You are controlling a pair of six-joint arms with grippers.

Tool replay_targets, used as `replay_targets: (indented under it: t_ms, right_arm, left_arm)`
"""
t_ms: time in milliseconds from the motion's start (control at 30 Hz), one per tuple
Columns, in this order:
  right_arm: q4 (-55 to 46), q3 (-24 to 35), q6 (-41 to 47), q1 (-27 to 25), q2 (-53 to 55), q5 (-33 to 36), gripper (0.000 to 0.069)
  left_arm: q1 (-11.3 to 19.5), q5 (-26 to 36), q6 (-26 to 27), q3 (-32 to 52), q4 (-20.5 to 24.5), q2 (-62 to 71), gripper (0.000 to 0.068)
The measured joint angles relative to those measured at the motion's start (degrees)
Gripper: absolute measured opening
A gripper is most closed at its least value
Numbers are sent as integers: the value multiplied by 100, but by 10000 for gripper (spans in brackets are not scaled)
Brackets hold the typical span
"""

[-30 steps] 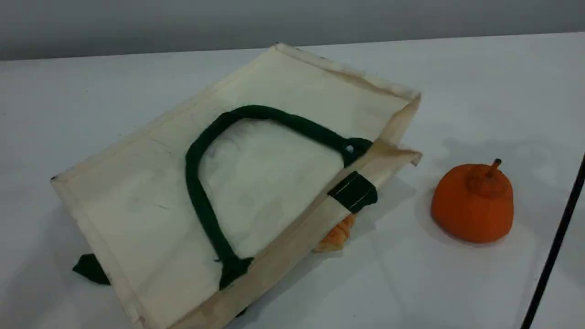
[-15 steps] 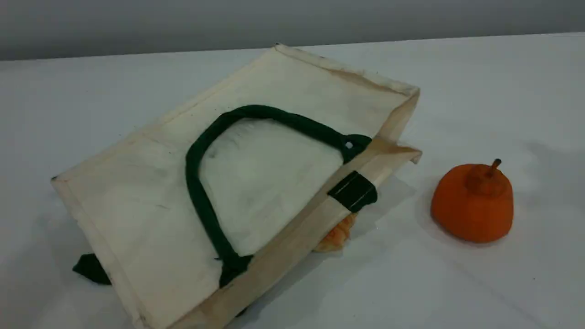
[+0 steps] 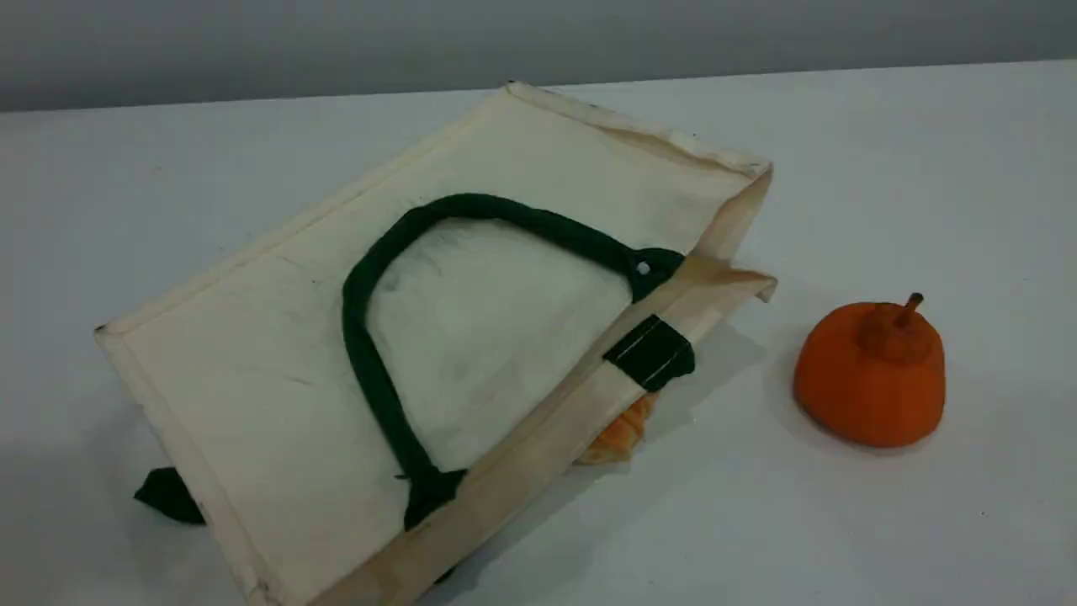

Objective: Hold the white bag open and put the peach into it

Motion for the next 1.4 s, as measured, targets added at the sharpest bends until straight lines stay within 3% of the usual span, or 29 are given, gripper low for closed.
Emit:
replay_targets:
  t_ms: [133, 300, 467, 733, 967, 1167, 1400]
  right_arm:
    - [-25, 0, 42, 4, -607, 507, 22]
    - [21, 47, 272, 4, -1364, 1227, 22]
    - [318, 572, 272, 4, -2167, 1635, 22]
    - [323, 1810, 261, 4, -3681, 1364, 22]
    - [-37, 2731, 262, 4, -5001, 1367, 23]
    - [-299, 3443, 262, 4, -5104, 1292, 22]
    - [-475, 4117, 248, 4, -5094, 925, 24]
  left_arm:
    - [0, 5, 18, 734, 193, -695, 8]
    - [-5, 7, 18, 1664, 92, -1717, 8]
    - [-5, 2, 13, 2576, -52, -2877, 8]
    - [-5, 5, 37, 3710, -176, -4468, 8]
    - [-5, 2, 51, 4640, -505, -5047, 8]
    - [-5, -10, 57, 5327, -766, -5067, 8]
    - [-5, -166, 57, 6024, -766, -5067, 8]
